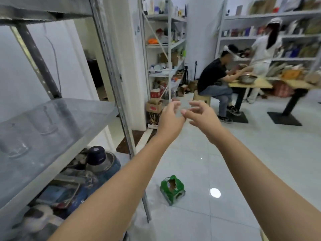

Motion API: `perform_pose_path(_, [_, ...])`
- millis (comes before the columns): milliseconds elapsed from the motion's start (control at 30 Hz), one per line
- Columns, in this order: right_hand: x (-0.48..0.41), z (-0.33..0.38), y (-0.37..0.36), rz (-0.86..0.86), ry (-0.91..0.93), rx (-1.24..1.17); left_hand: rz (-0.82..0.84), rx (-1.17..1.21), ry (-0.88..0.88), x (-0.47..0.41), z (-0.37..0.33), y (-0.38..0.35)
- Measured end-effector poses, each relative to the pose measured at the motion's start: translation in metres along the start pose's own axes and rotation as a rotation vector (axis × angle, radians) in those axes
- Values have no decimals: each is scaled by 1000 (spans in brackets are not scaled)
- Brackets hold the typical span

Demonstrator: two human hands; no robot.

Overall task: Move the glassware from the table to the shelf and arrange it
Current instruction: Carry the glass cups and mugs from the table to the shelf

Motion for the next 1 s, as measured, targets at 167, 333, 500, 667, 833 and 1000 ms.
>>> perform_pose_path(167, [43,-34,121,-201,-59,-50,233,60,-12,22,-29,-114])
perform_pose_path(333, [102,-66,234,-367,-127,-53,446,120,-25,63,-70,-228])
perform_pose_path(500, [166,-100,332,-531,-180,-41,638,171,-51,119,-101,-331])
perform_pose_path(667, [225,-140,403,-656,-236,-43,752,180,-65,167,-109,-408])
perform_pose_path(833, [288,-186,449,-780,-331,-40,888,166,-29,218,-104,-473])
perform_pose_path(1000, [345,-234,475,-927,-445,-56,1055,118,8,268,-82,-524])
Point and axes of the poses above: each hand's wrist, its own x-axis away from the middle knuckle, its own y-axis out of the back of the hand, z = x × y, the point moved 6 cm from there along -x, towards the middle knuckle, and after that the axes turned 4 degrees about -x, right-handed, at the moved point
